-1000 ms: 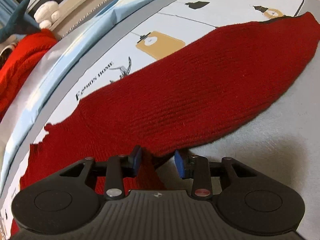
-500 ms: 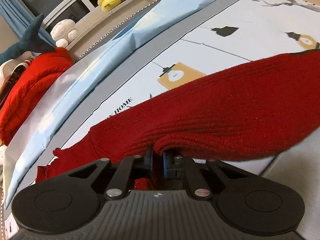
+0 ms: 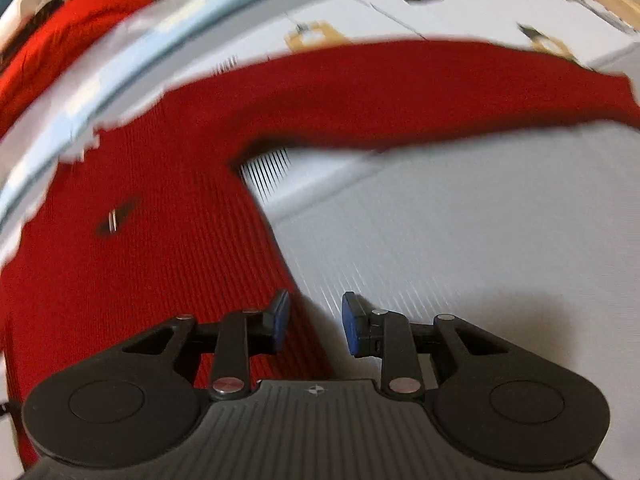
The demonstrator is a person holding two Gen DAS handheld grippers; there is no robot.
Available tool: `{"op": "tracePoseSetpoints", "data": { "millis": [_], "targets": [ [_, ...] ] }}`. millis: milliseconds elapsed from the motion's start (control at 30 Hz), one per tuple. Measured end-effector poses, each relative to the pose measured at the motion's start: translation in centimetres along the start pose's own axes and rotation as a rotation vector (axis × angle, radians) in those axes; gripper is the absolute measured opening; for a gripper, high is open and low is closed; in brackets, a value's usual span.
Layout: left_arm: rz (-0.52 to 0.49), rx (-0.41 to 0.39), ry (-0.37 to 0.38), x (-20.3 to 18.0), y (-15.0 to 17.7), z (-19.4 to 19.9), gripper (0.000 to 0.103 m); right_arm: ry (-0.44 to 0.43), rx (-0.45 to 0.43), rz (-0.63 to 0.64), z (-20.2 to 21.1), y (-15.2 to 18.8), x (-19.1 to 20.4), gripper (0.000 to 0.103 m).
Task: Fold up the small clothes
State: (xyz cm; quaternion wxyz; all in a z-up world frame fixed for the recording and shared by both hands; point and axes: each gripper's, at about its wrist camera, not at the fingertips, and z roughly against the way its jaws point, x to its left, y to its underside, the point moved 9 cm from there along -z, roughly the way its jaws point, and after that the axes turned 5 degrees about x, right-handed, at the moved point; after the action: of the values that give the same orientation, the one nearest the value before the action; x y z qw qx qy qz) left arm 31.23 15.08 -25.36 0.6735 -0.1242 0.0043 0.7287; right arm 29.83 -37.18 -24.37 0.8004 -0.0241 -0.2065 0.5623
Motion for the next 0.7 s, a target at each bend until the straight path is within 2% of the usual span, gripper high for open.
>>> {"op": "tracePoseSetpoints", "data": {
  "millis": [133,267,333,400,500,533,567,633,700],
  "targets": [
    [0.007,0.060,-0.056,0.6,5.6,0.9,0.016,0.018,0.099,0.073,2.5,6.5,-1.1,0.029],
    [0.078,0.063,-0.049,1.1,9.3,2.2,0.016,0.005,0.146,0.047,4.4,10.6,-2.3,0.029],
    [0.107,0.064,-0.047,1.4,11.7,2.0,0.020,0.000,0.153,0.039,5.1,12.4,-3.0,0.029],
    [0.148,0.041,-0.021,1.7,13.6,2.0,0.025,-0.013,0.148,0.022,5.7,13.6,-3.5,0.029],
    [0.185,-0.001,0.007,1.7,15.1,2.4,0.025,-0.024,0.136,0.017,6.3,14.4,-3.9,0.029],
    [0.182,-0.012,0.008,1.6,15.5,2.5,0.022,-0.022,0.130,0.022,6.5,14.8,-3.9,0.029],
    [0.171,-0.030,0.003,1.6,15.7,2.7,0.012,-0.020,0.128,0.024,6.4,14.8,-4.0,0.029],
    [0.151,-0.071,-0.004,1.6,15.8,3.6,0.010,-0.016,0.116,0.024,6.6,15.1,-3.9,0.029],
    [0.166,-0.144,-0.004,1.9,15.6,5.1,0.009,-0.057,0.047,-0.002,7.9,14.3,-3.4,0.020]
  ]
}}
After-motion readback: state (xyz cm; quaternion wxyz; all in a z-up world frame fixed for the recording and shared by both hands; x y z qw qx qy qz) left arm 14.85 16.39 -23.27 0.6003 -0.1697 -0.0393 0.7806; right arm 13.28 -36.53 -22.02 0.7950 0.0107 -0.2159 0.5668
